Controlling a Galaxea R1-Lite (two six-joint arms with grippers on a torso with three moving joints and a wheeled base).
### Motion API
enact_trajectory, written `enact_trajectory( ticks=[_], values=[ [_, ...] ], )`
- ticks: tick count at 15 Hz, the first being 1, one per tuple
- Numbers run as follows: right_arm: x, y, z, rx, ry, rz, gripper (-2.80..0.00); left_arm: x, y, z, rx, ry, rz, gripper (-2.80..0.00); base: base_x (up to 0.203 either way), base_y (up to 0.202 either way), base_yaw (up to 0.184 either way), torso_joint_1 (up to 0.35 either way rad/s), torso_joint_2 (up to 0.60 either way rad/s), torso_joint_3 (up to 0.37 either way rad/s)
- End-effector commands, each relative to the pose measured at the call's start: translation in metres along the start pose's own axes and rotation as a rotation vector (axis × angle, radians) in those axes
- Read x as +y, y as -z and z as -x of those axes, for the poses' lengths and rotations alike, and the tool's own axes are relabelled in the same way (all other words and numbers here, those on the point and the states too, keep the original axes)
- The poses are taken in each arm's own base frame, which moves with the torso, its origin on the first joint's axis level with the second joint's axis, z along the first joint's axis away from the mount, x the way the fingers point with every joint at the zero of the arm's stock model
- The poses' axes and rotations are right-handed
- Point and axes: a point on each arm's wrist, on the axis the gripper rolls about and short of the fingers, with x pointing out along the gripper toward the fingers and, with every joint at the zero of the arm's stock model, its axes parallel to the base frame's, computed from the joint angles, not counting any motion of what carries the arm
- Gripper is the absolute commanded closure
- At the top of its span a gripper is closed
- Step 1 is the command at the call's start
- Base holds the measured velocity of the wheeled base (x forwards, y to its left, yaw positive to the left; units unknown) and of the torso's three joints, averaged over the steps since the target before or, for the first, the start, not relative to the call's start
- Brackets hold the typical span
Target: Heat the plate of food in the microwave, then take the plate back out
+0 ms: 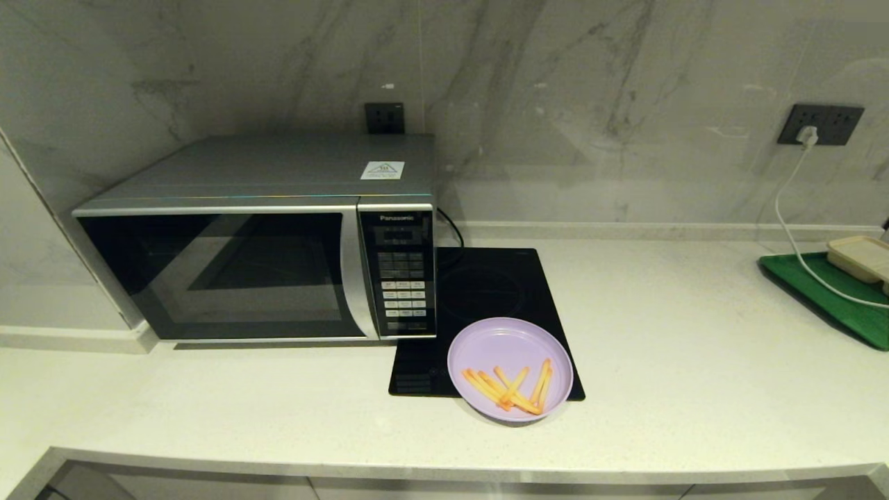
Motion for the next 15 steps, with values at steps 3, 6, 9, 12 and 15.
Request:
enact_trajectory(
  ticks=[3, 6, 9, 12, 15],
  values=[
    [0.0, -0.0001, 0.0, -0.001, 0.0, 0.0, 0.0, 0.0, 0.0, -0.0001, 0.002, -0.002, 0.002, 0.0, 0.0, 0.0, 0.0, 0.0, 0.0, 0.0],
    [0.0, 0.0, 0.0, 0.0, 0.0, 0.0, 0.0, 0.0, 0.0, -0.0001, 0.002, -0.001, 0.001, 0.0, 0.0, 0.0, 0.0, 0.0, 0.0, 0.0],
    [-0.0001, 0.0001, 0.0004, 0.009, 0.002, 0.002, 0.0, 0.0, 0.0, -0.0001, 0.002, -0.002, 0.002, 0.0, 0.0, 0.0, 0.0, 0.0, 0.0, 0.0],
    [-0.0001, 0.0003, 0.0008, 0.018, 0.004, 0.0, 0.0, 0.0, -0.0003, -0.0001, -0.001, -0.002, 0.008, 0.0, 0.0, 0.0, 0.0, 0.0, 0.0, 0.0],
    [-0.0001, 0.0, 0.0006, 0.012, 0.003, -0.001, 0.0, 0.0, -0.0003, -0.0001, -0.001, 0.0, 0.008, 0.0, 0.0, 0.0, 0.0, 0.0, 0.0, 0.0]
  ],
)
